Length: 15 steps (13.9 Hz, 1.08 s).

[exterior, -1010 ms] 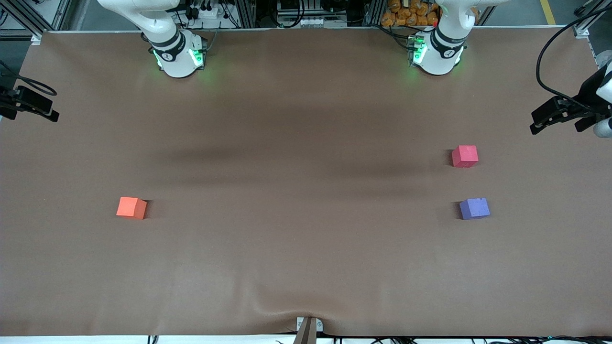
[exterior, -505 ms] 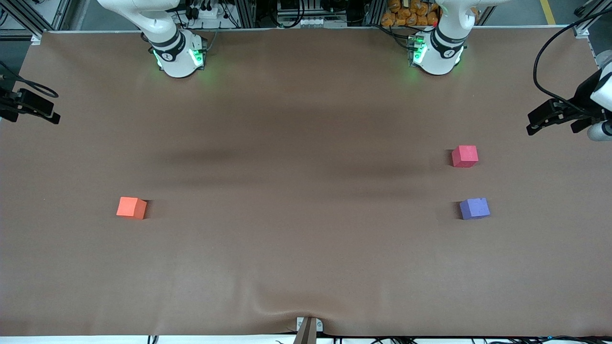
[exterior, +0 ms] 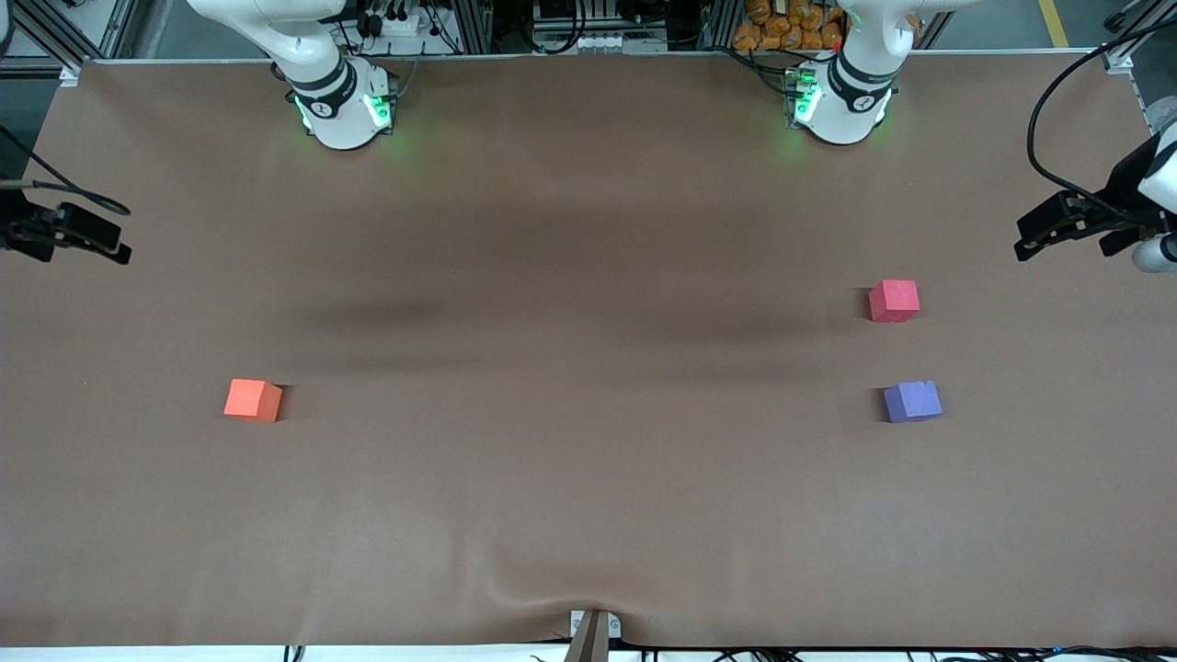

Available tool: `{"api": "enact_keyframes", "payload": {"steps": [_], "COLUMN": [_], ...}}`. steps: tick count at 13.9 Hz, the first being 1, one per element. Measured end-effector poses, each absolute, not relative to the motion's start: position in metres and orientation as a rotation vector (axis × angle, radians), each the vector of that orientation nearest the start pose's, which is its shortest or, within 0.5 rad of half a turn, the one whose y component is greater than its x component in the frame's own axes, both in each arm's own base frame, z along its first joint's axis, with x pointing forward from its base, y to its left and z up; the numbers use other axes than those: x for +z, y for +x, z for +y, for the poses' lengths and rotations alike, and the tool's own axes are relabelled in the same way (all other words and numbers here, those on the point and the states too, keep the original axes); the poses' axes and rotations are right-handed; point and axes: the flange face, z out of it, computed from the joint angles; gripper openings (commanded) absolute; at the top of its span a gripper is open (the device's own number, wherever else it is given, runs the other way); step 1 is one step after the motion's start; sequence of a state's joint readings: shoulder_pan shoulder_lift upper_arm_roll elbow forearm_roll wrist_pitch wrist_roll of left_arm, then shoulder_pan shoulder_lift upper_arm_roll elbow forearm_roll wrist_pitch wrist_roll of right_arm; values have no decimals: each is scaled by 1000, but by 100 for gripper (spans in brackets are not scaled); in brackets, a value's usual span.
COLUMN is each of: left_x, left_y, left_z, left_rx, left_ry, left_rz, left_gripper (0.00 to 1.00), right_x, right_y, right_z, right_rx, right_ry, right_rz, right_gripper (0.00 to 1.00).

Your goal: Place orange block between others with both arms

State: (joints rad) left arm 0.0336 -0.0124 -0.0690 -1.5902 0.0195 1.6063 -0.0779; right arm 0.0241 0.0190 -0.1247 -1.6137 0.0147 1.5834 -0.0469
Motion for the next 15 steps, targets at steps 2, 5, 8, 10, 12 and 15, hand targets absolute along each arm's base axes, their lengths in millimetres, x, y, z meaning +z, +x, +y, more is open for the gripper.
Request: {"api": "enact_keyframes", "payload": {"steps": [2, 5, 8, 10, 12, 15], "left_x": [625, 625, 625, 625, 625, 625], "left_y": [554, 554, 554, 554, 554, 554], "left_z": [-18, -18, -17, -17, -17, -17], "left_rx": [-46, -45, -45, -45, -44, -44], "left_ry": [-3122, -3122, -3122, -3122, -3122, -3122], "left_rz": [-66, -66, -68, -67, -67, -67], "left_gripper": [100, 100, 100, 100, 100, 100], "right_x": [576, 538, 488, 448, 410, 354], "right_y": [567, 588, 607, 619, 629, 643], "right_z": [-55, -62, -76, -83, -83, -83], "right_rx": [86, 101, 133, 168, 209, 205], "right_ry": [-3128, -3136, -3142, -3145, -3147, -3159], "right_rz": [75, 43, 53, 47, 37, 25], "right_gripper": [100, 100, 100, 100, 100, 100]}}
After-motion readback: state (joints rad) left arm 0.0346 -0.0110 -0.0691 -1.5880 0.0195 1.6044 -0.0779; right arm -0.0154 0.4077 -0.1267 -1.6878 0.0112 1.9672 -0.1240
